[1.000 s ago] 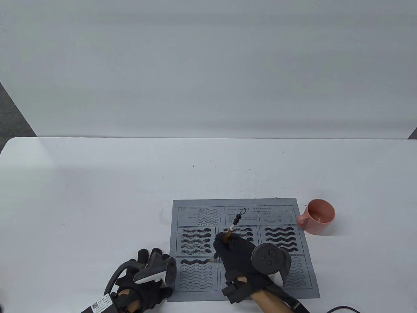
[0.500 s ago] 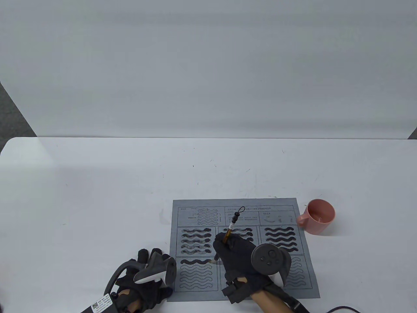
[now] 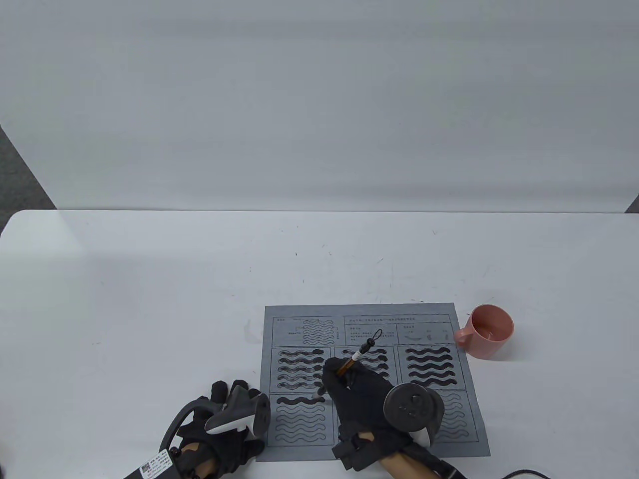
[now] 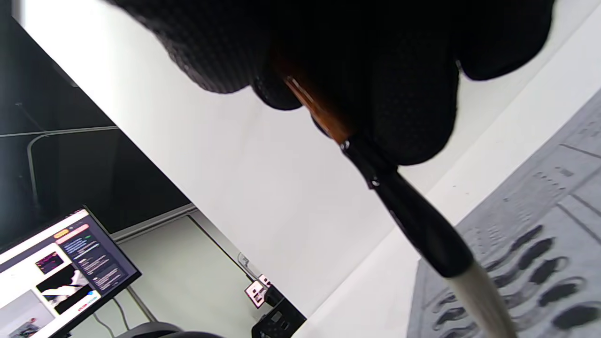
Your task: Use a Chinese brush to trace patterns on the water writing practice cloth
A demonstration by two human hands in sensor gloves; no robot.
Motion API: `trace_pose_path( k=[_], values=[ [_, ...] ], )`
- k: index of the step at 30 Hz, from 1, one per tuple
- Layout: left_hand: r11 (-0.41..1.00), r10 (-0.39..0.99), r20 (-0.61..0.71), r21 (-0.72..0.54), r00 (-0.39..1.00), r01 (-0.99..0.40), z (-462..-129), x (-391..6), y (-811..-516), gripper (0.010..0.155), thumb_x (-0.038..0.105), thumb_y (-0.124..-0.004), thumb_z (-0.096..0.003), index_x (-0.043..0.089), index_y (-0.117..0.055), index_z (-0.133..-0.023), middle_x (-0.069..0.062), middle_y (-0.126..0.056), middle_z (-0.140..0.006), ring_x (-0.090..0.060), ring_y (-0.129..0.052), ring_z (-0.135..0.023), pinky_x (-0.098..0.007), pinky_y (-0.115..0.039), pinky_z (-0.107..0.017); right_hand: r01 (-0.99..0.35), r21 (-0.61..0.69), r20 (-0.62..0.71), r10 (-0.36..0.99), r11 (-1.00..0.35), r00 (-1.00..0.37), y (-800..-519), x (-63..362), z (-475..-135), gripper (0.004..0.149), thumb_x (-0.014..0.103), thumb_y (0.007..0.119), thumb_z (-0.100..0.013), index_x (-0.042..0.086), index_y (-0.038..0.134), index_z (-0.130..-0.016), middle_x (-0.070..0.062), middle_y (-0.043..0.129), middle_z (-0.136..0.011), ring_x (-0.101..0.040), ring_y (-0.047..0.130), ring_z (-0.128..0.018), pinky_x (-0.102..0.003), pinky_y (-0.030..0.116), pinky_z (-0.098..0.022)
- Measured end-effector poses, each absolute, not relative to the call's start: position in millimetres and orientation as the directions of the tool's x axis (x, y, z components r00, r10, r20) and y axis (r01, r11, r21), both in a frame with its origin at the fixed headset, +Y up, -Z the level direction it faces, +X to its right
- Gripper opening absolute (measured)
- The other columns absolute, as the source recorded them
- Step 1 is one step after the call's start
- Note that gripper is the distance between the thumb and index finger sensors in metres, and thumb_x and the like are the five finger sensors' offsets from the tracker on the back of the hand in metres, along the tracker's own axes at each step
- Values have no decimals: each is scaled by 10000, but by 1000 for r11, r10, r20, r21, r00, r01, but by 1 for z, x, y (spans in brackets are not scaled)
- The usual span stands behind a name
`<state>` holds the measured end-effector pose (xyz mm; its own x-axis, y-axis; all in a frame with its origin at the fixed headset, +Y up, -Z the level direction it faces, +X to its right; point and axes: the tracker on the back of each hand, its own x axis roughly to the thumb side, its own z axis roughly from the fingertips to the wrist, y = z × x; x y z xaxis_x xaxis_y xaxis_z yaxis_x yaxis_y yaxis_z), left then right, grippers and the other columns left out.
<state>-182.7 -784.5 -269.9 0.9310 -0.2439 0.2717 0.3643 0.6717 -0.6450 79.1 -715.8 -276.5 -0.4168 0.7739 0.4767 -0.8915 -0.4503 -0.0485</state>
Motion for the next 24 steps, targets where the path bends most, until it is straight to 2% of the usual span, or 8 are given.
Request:
trace_pose_path(
  k=[8,18,24],
  values=[
    [672,-243,270,-645,932,363,-270,-184,-785,932,634,-387,-305,308,272,-878,-65,287,-1000,-476,129,-1025,-688,-181,-780,-903,51,466,810,-426,-356,-723,67,-274,362,284,807,-492,107,821,-808,-194,935,-786,-412,1005,-606,-642,747,-498],
    [671,-240,270,-648,933,360,-270,-183,-785,933,635,-389,-304,310,273,-876,-63,288,-997,-474,132,-1023,-687,-178,-779,-895,49,538,766,-444,-350,-726,52,-270,365,265,830,-475,98,834,-799,-185,963,-771,-391,1046,-593,-611,793,-475],
    [671,-241,271,-647,932,361,-270,-184,-785,933,634,-389,-305,308,272,-877,-64,288,-998,-476,130,-1023,-688,-179,-779,-868,90,561,745,-488,-360,-728,46,-268,366,258,826,-474,94,830,-801,-186,963,-773,-390,1047,-597,-609,795,-474]
  ],
)
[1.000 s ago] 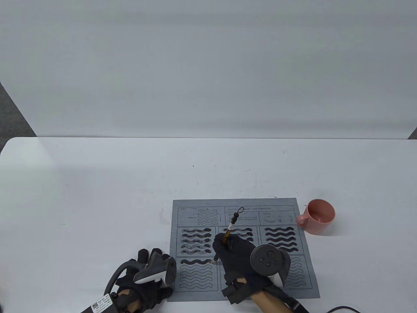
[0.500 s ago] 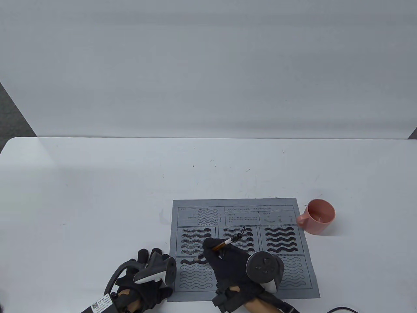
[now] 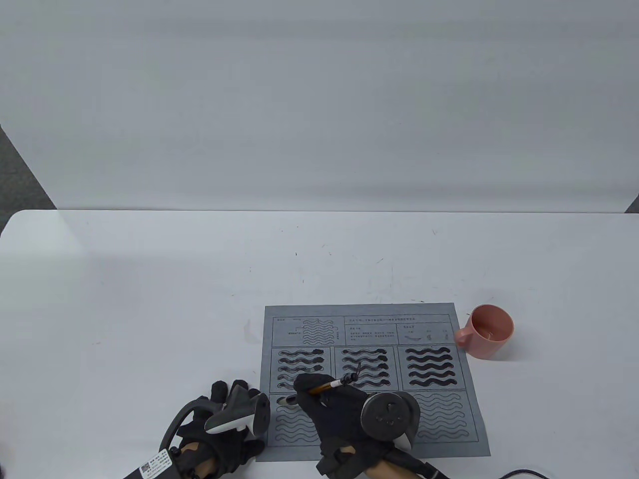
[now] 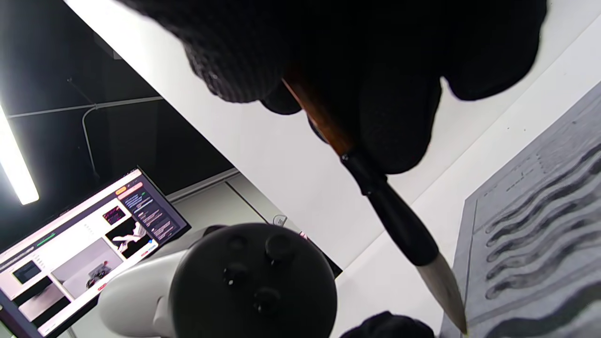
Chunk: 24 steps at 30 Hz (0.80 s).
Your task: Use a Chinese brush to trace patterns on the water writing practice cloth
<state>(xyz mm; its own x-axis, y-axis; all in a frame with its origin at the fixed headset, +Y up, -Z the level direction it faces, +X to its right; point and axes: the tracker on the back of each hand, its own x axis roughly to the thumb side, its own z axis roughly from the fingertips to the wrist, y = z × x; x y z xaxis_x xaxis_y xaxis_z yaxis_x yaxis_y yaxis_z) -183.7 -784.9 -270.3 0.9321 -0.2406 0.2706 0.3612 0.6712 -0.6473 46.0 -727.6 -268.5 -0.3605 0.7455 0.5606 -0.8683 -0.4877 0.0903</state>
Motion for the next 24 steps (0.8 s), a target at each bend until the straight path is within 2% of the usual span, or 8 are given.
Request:
trace_pose_path(
  k=[14,19,24],
  values=[
    [671,-242,271,-647,932,362,-270,-184,-785,933,634,-388,-305,308,273,-877,-66,288,-998,-478,129,-1023,-688,-180,-779,-857,105,545,750,-505,-376,-730,44,-269,368,261,822,-478,93,825,-805,-185,960,-776,-390,1045,-601,-610,789,-480],
    [671,-242,271,-647,932,362,-270,-184,-785,932,634,-387,-304,309,273,-876,-65,287,-999,-476,130,-1024,-688,-180,-779,-875,112,504,786,-470,-358,-735,45,-270,368,258,826,-475,89,829,-802,-190,964,-770,-393,1047,-596,-613,787,-477],
    [671,-242,271,-647,932,362,-270,-184,-785,932,634,-387,-305,307,273,-876,-66,288,-998,-477,129,-1023,-688,-179,-779,-847,95,533,745,-523,-400,-733,44,-270,368,263,824,-478,94,827,-805,-186,962,-775,-390,1047,-598,-610,788,-479]
  ],
)
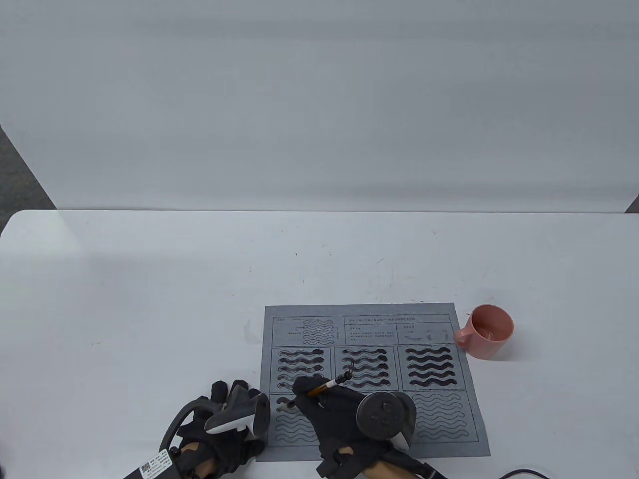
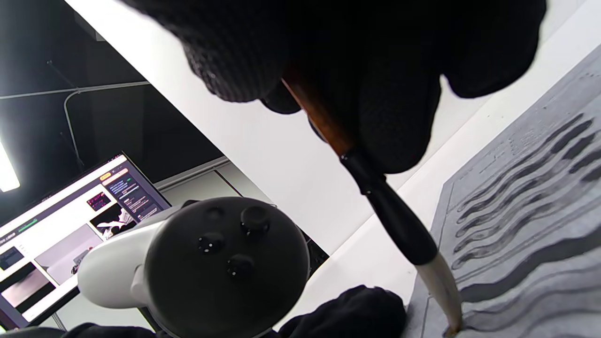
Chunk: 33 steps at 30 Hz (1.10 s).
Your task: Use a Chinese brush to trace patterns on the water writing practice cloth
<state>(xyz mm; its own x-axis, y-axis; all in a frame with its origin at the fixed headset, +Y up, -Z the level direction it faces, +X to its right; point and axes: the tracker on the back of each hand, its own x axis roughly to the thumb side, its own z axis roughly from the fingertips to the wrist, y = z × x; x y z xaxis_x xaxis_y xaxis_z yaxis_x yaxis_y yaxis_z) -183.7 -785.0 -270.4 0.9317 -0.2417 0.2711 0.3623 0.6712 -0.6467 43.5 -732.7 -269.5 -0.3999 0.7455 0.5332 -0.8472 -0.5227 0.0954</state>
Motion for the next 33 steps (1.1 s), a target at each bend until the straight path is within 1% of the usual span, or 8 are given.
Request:
trace_pose_path(
  k=[11,33],
  values=[
    [671,-242,271,-647,932,362,-270,-184,-785,932,634,-387,-304,308,274,-876,-65,288,-998,-476,129,-1024,-688,-179,-779,-847,101,512,757,-522,-405,-734,45,-271,369,272,808,-488,95,817,-811,-191,951,-780,-398,1033,-600,-627,766,-485],
    [671,-242,271,-647,932,362,-270,-184,-785,933,633,-386,-304,308,274,-876,-67,288,-998,-478,130,-1023,-689,-180,-779,-847,81,512,751,-526,-417,-734,49,-272,359,295,807,-490,104,829,-794,-181,958,-755,-389,1029,-575,-641,748,-492]
  ],
)
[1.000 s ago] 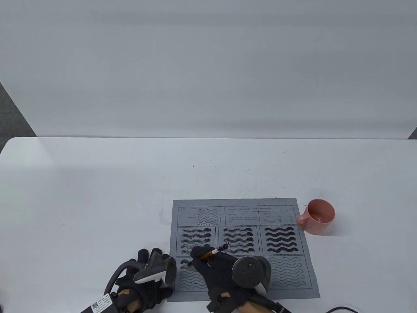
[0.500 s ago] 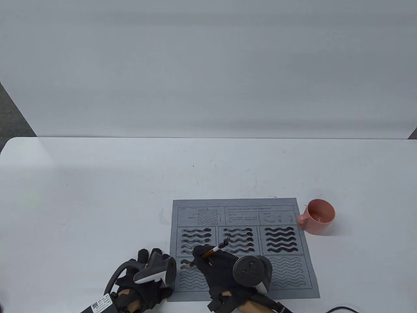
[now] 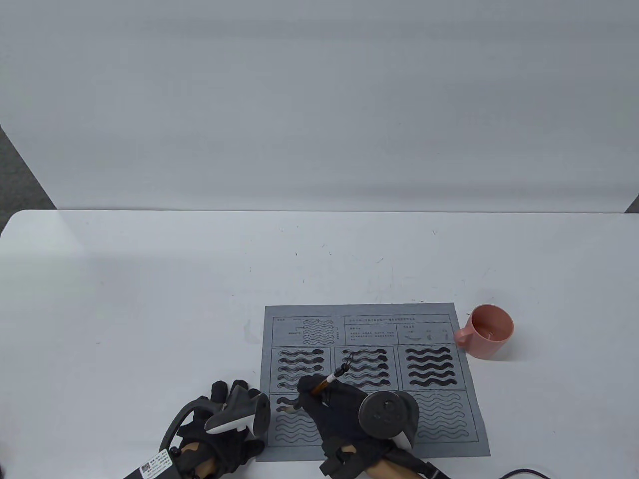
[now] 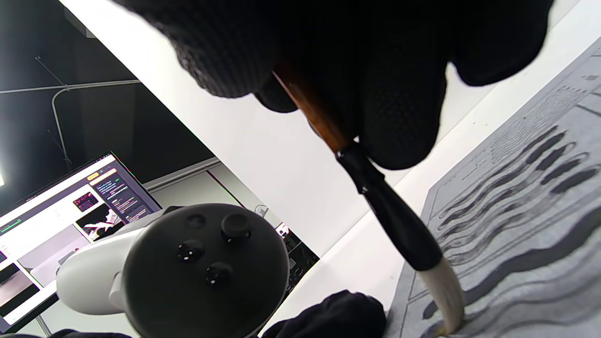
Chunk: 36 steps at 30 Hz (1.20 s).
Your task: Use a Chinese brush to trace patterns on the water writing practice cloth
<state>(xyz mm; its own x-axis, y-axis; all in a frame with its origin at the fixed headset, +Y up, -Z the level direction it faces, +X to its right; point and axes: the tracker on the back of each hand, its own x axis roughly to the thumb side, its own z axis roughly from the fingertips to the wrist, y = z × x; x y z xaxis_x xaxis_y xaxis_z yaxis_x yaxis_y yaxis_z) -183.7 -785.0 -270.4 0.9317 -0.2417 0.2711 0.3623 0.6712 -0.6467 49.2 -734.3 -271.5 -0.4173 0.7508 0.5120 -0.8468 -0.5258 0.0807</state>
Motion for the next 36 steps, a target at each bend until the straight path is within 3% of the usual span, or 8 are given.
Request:
trace_pose_path(
  k=[36],
  values=[
    [671,-242,271,-647,932,362,-270,-184,-785,932,633,-386,-304,308,274,-876,-67,288,-998,-477,130,-1024,-688,-179,-779,-854,58,490,760,-517,-427,-735,58,-274,361,305,784,-493,94,833,-781,-184,962,-730,-390,1023,-549,-648,737,-492]
  ],
)
